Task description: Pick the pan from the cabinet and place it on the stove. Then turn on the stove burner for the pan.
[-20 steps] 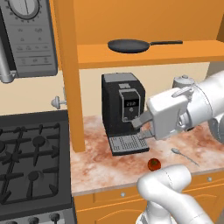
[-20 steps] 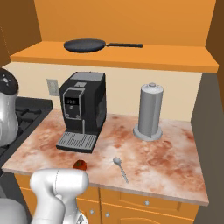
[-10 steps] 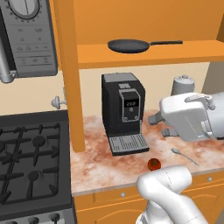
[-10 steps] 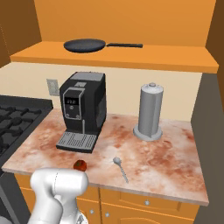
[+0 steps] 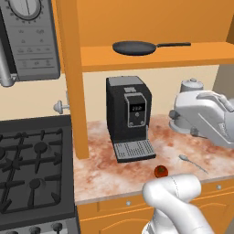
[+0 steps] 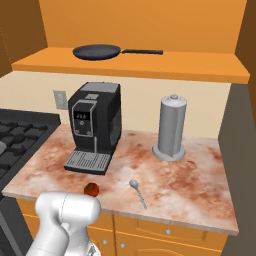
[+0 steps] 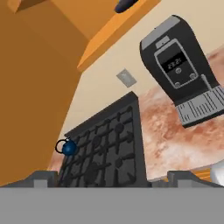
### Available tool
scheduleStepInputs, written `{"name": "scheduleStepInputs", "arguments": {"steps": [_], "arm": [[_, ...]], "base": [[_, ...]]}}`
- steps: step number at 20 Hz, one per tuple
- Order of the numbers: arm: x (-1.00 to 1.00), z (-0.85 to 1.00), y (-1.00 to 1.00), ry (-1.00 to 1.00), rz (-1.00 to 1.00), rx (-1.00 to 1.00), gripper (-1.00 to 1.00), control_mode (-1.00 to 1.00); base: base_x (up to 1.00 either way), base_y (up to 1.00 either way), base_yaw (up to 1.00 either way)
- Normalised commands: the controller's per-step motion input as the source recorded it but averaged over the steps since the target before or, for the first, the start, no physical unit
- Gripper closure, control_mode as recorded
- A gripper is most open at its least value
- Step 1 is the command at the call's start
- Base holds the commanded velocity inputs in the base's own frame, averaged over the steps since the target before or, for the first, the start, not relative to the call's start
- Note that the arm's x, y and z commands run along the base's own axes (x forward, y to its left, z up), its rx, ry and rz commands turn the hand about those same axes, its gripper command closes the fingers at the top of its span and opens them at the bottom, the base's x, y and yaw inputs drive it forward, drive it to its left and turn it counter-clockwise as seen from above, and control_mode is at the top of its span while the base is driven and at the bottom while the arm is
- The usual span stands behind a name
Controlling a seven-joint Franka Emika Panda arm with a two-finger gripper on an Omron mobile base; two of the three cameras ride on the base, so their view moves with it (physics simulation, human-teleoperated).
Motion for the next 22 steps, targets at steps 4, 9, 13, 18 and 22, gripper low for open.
{"name": "scheduleStepInputs", "arguments": {"steps": [4,9,13,18,22], "arm": [[0.25,0.04,-0.45,0.0,-0.27,-0.04,-1.0,-1.0],[0.31,0.0,-0.44,0.0,-0.25,-0.06,-1.0,-1.0],[0.4,0.0,-0.41,0.0,-0.23,-0.08,-1.0,-1.0],[0.37,0.0,-0.42,-0.02,-0.21,-0.1,-1.0,-1.0],[0.28,0.04,-0.39,-0.05,-0.2,-0.11,-1.0,-1.0]], "base": [[0.0,0.0,0.0],[0.0,0.0,0.0],[0.0,0.0,0.0],[0.0,0.0,0.0],[0.0,0.0,0.0]]}}
